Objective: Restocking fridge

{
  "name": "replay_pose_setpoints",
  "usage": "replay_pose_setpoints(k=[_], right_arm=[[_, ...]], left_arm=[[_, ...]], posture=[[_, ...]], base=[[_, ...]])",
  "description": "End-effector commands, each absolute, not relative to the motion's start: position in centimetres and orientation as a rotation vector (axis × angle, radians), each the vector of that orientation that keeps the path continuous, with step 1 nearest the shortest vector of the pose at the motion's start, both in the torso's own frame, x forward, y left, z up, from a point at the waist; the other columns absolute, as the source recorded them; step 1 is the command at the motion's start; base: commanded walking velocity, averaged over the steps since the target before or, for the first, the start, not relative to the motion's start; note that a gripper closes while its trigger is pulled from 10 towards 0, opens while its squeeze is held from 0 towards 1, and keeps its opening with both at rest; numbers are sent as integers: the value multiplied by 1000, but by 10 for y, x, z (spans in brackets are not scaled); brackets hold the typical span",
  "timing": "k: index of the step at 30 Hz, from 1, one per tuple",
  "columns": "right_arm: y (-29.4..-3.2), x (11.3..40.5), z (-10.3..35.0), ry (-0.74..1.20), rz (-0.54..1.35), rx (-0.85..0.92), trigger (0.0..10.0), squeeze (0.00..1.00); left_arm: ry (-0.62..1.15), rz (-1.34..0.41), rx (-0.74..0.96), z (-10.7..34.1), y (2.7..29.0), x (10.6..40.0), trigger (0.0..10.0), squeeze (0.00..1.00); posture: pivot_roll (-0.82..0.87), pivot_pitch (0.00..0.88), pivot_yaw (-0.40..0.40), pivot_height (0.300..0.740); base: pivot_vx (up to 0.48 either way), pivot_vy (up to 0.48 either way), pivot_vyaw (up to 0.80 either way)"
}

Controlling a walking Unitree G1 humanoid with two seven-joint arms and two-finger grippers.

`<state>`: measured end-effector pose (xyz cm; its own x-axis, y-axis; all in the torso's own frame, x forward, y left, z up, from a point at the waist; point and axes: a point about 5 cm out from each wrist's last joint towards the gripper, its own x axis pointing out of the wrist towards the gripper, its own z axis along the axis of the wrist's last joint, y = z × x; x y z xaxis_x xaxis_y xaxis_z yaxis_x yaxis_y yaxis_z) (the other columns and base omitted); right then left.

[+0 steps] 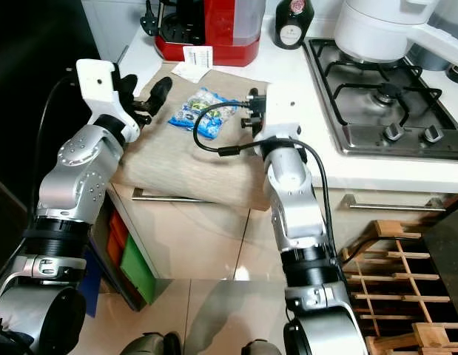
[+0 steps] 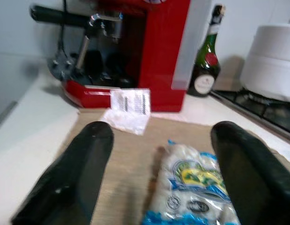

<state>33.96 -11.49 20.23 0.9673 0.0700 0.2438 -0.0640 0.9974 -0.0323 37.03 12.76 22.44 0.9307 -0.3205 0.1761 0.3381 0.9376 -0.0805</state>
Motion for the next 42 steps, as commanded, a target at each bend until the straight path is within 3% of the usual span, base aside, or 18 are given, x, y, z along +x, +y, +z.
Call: replay_pose_setpoints(k=[1,8,9,10,26,27,42], right_arm=[[-118,333,206,-295,33,-44,10000,1000],[-118,325,207,-331,8,-85,10000,1000],[-118,324,207,-334,5,-90,10000,722],[-119,324,207,-334,2,-89,10000,0],[-117,317,201,-311,1,-89,10000,0],[-117,317,201,-311,1,-88,10000,0],[-115,313,198,-298,13,-77,10000,0]], left_arm=[[-103,-374,-148,217,123,374,10000,1000],[5,-400,-223,197,121,382,10000,1000],[9,-396,-225,196,122,384,10000,1000],[11,-387,-220,196,123,386,10000,1000],[56,-419,-214,194,122,401,10000,1000],[56,-424,-213,194,120,402,10000,0],[133,-438,-366,183,100,406,10000,0]], posture=[[-117,90,26,740],[-129,92,32,740],[-134,93,35,740],[-134,93,35,740],[-151,100,46,740],[-152,101,46,740],[-165,106,51,740]], base=[[0,0,0],[0,0,0],[0,0,0],[0,0,0],[0,0,0],[0,0,0],[0,0,0]])
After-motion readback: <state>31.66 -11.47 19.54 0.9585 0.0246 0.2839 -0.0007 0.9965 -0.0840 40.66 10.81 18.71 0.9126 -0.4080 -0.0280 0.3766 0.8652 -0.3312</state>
